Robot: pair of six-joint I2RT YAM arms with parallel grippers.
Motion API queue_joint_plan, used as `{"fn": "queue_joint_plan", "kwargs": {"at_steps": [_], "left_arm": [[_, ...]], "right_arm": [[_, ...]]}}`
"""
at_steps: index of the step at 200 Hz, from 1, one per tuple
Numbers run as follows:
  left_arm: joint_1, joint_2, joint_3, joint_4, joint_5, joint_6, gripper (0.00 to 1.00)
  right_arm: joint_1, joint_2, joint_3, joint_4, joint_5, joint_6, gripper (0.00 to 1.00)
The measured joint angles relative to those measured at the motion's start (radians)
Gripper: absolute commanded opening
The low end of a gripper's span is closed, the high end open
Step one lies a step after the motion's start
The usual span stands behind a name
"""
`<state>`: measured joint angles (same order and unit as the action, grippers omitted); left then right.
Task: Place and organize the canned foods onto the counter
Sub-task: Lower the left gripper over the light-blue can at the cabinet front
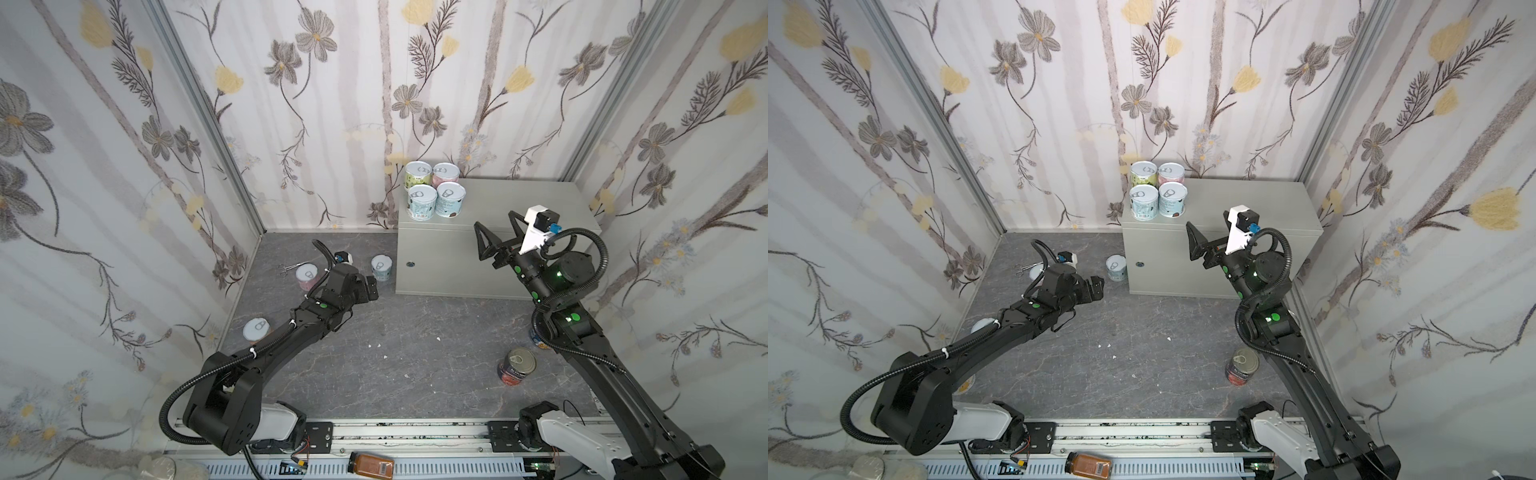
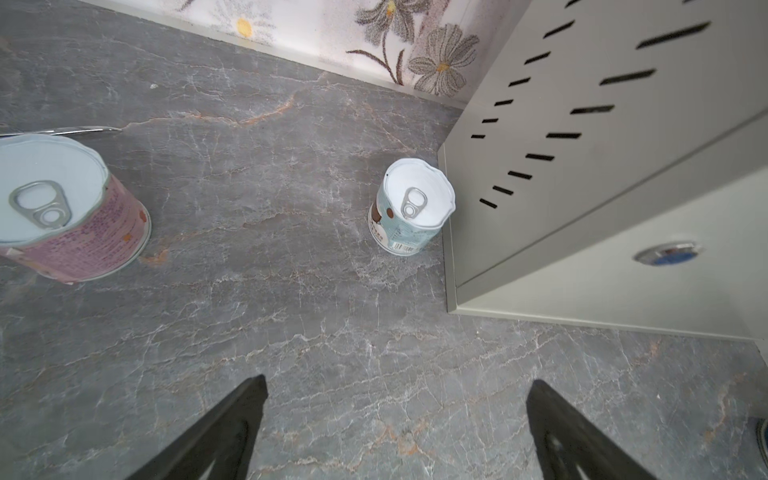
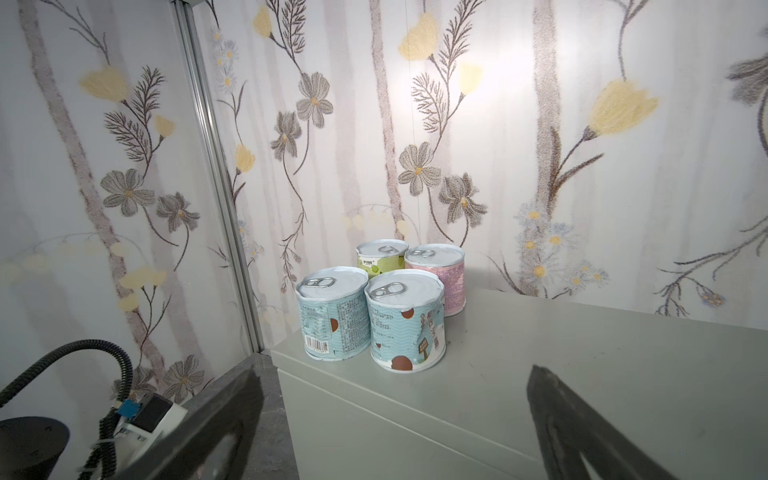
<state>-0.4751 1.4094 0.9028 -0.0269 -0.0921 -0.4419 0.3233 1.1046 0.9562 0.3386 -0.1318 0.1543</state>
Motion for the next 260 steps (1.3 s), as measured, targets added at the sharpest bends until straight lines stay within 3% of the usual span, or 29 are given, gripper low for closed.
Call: {"fn": "queue_joint_plan", "kwargs": {"at_steps": [56, 144, 206, 260], "left_arm": [[0.067, 0.304, 0.262, -0.003, 0.097, 0.021, 0.99], [0.109, 0.787, 0.765, -0.147, 0.087, 0.113, 0.98], [0.115, 0.893, 0.901, -0.173, 0.085, 0.127, 0.97], [0.103, 0.887, 0.878, -0.148, 0.084, 0.129, 0.95]], "right_arm": [[0.002, -0.217, -0.166, -0.092, 0.034, 0.074, 1.00], [0.051, -0.377, -0.286, -0.215, 0.008, 0.099, 1.00], [0.108, -0.343, -0.286, -0.243, 0.016, 0.090, 1.00], [0.118, -0.331, -0.286, -0.251, 0.037, 0.079, 1.00]]}}
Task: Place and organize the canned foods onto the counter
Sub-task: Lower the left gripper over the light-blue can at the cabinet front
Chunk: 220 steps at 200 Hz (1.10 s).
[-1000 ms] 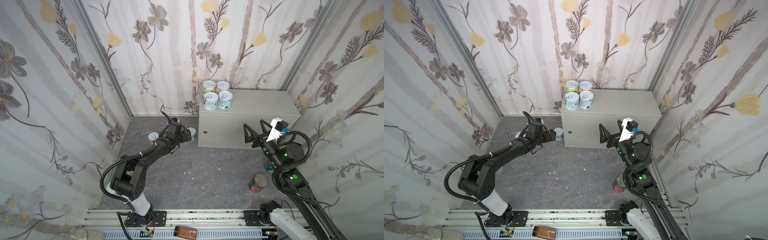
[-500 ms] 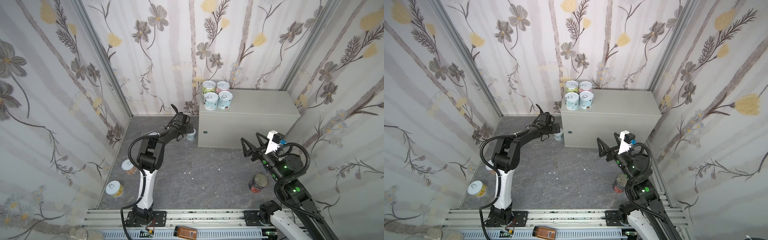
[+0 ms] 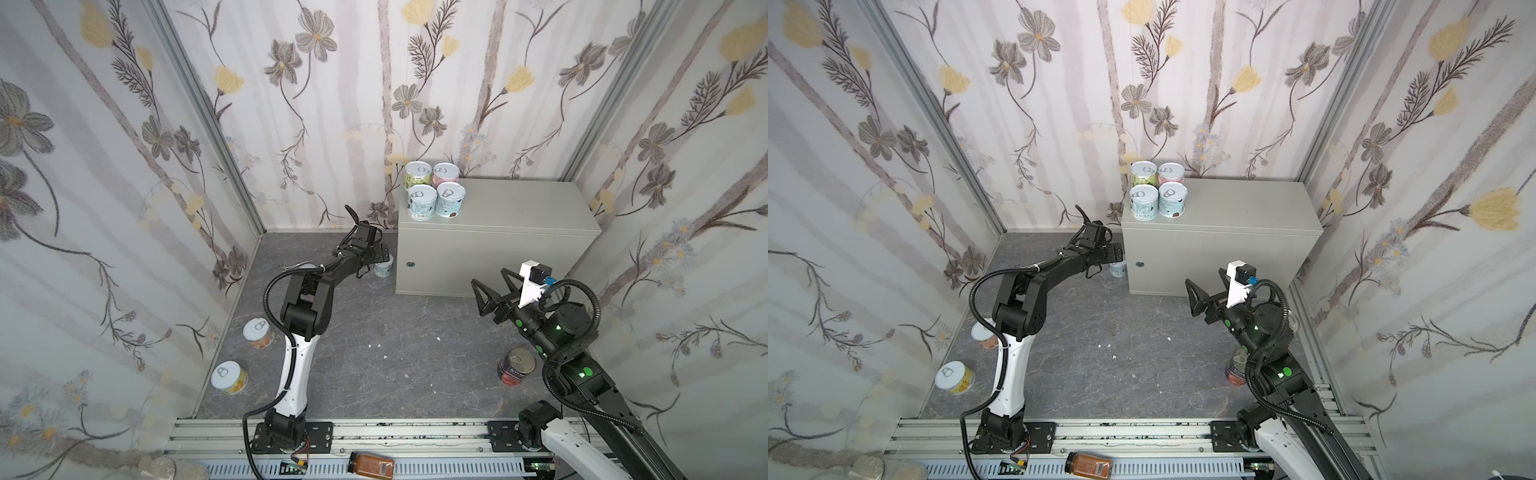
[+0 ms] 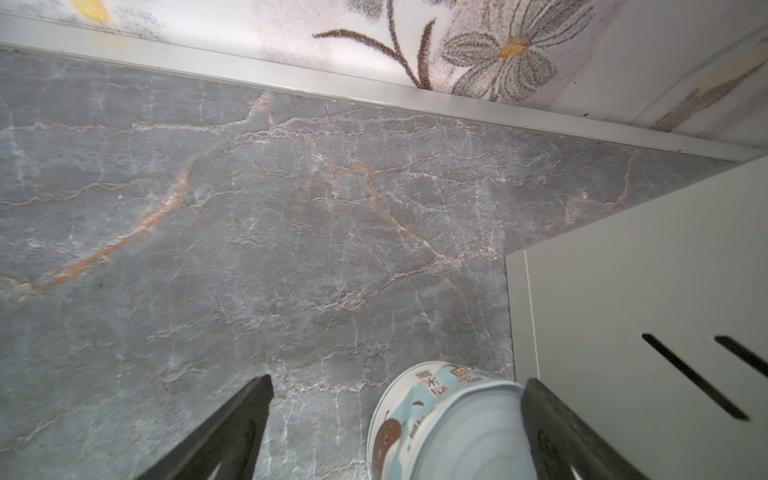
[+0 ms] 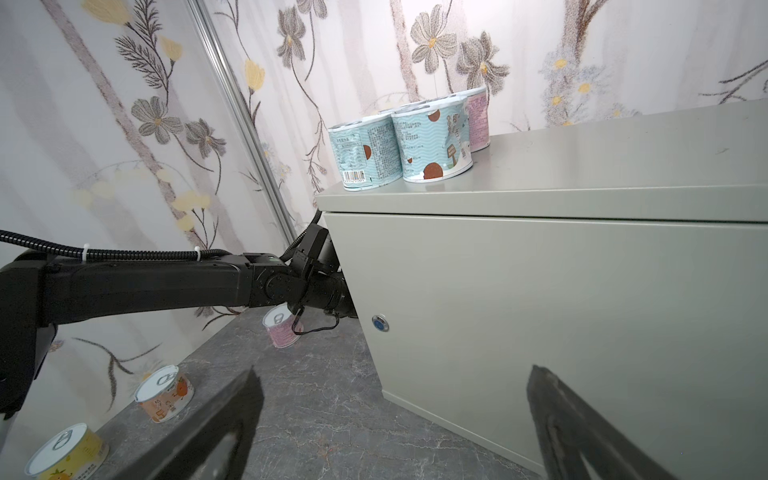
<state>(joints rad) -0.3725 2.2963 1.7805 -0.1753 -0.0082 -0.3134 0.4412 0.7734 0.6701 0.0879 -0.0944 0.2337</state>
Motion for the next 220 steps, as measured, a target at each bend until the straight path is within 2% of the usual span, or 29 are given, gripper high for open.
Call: {"fn": "queue_joint_plan", "kwargs": {"at_steps": [220], "left_arm": [[-0.059, -0.363, -0.520, 0.092, -0.083, -0.002, 0.94]], "right_arm": [[0.023, -0.040, -0.010, -0.001, 0.003, 0.007, 1.00]]}}
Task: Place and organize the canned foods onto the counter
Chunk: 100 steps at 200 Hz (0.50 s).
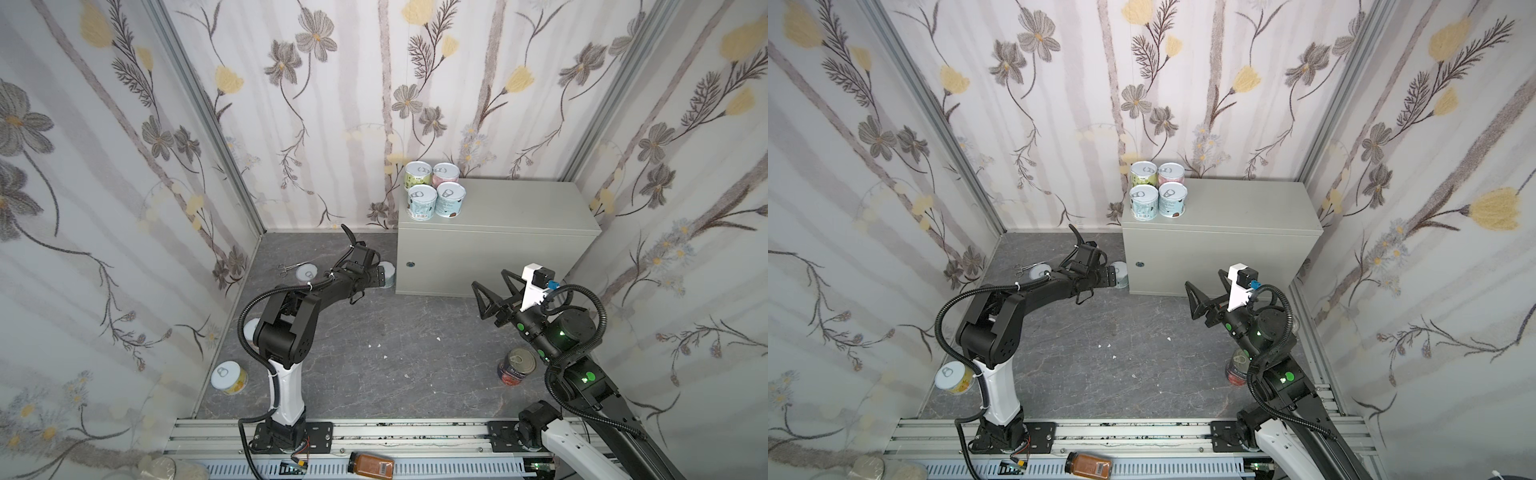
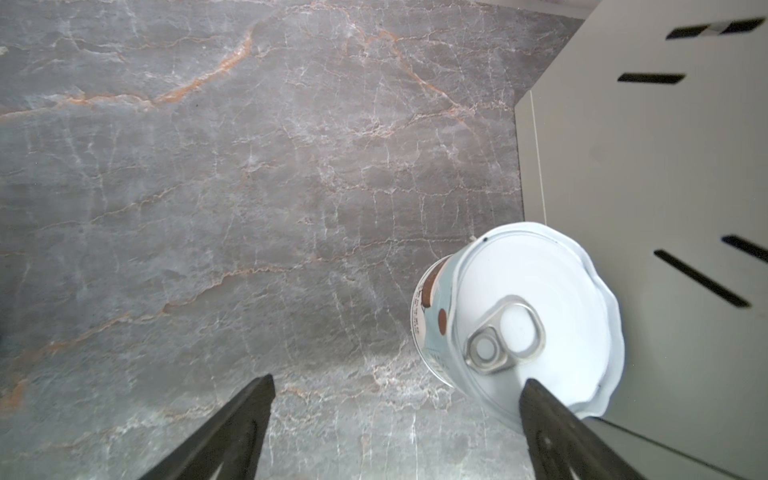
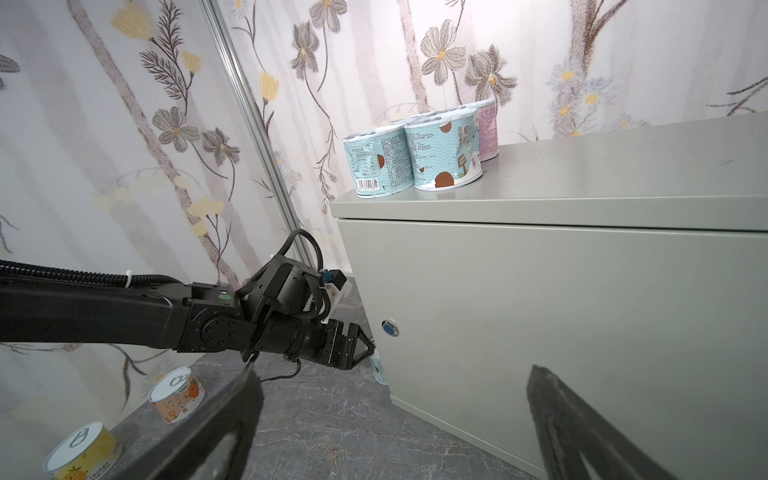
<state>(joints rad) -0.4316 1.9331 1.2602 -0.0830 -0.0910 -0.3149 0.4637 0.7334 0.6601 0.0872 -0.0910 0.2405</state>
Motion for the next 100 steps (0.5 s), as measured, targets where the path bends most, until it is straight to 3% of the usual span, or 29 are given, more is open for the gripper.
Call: {"fn": "queue_joint_plan", "kwargs": {"at_steps": [100], "left_arm": [[-0.065, -0.230, -0.283, 0.024, -0.031, -0.034, 0.93]], "right_arm": [[0.015, 0.004, -0.012, -0.021, -0.008, 0.021, 1.00]]}}
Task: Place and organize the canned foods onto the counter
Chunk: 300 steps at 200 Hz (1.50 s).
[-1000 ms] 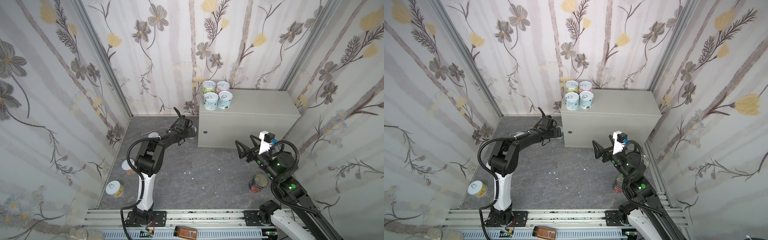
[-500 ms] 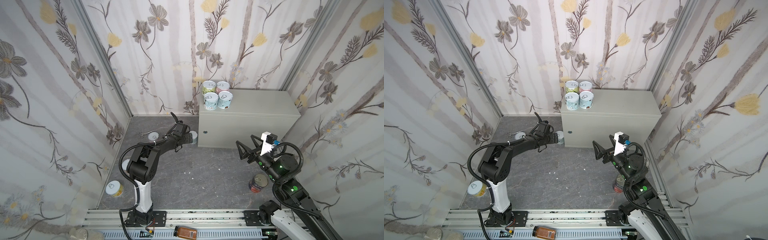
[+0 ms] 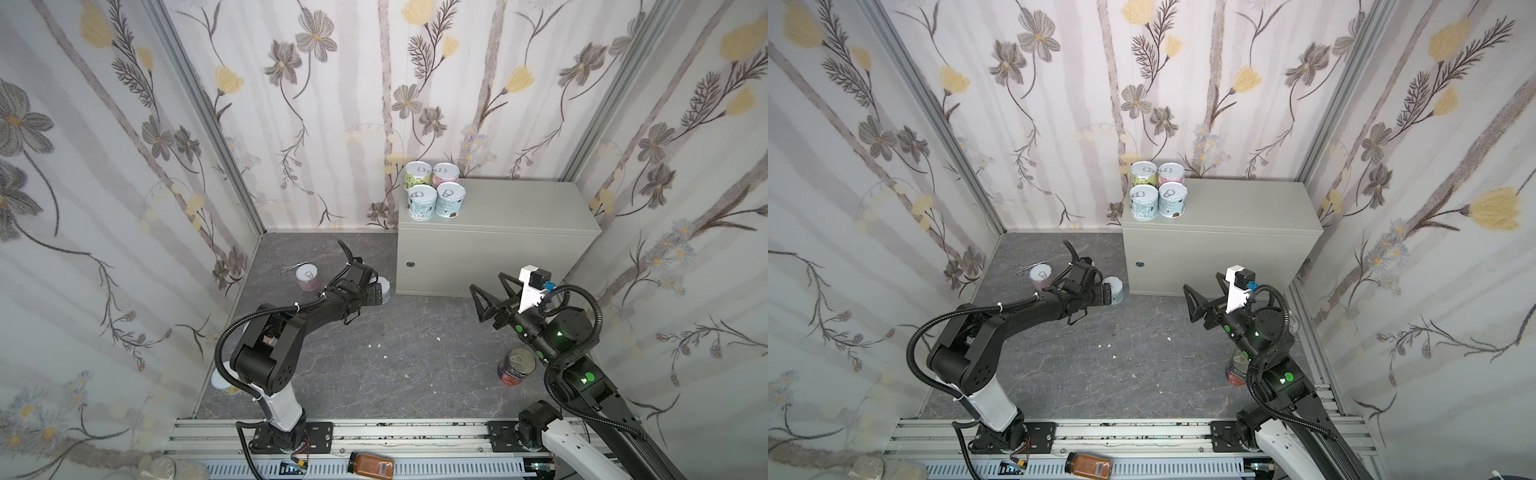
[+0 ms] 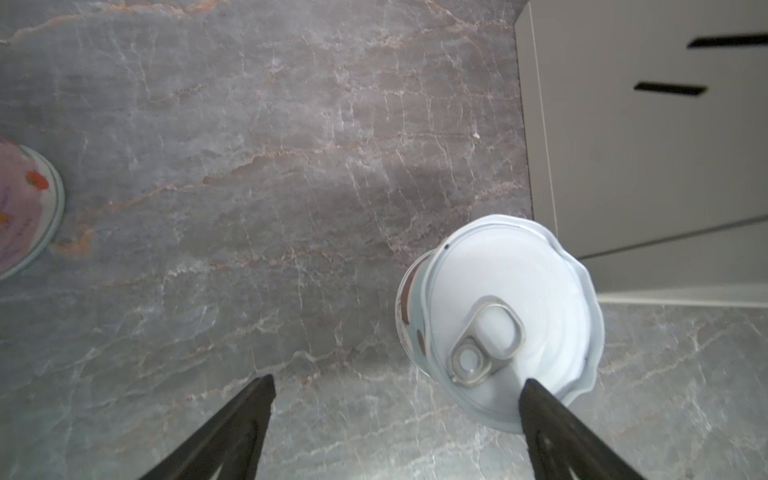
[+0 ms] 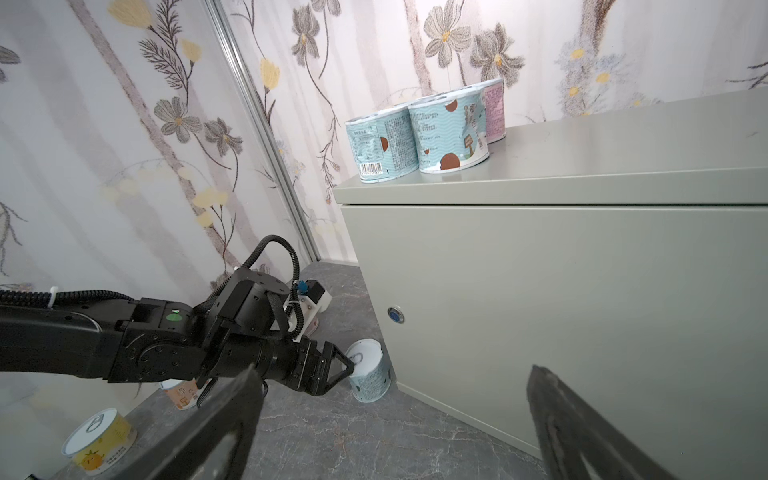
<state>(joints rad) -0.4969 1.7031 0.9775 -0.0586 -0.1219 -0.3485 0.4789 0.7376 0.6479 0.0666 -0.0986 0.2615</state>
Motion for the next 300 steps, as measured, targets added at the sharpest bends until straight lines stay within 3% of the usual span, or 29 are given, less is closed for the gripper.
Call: {"fn": "queue_joint_plan", "kwargs": {"at_steps": [85, 181, 234, 300], "left_arm": [[-0.177, -0.123, -0.106, -0.024, -0.016, -0.051, 0.93], [-0.368, -0.052, -0.024, -0.023, -0.036, -0.123, 0.93], [-0.351, -0.147, -0.066, -0.014, -0.084, -0.130, 1.00], [-0.194, -0.311, -0.164, 0.000, -0.094, -0.060, 1.00]], "right_arm": [[0.031, -0.047, -0.069, -0.011, -0.007, 0.038, 1.00], [0.034, -0.150, -0.109, -0.064, 0.018, 0.052, 1.00], [0.033, -0.171, -0.114, -0.096, 0.026, 0.051, 1.00], [0.035, -0.162, -0.117, -0.106, 0.017, 0.052, 1.00]]}}
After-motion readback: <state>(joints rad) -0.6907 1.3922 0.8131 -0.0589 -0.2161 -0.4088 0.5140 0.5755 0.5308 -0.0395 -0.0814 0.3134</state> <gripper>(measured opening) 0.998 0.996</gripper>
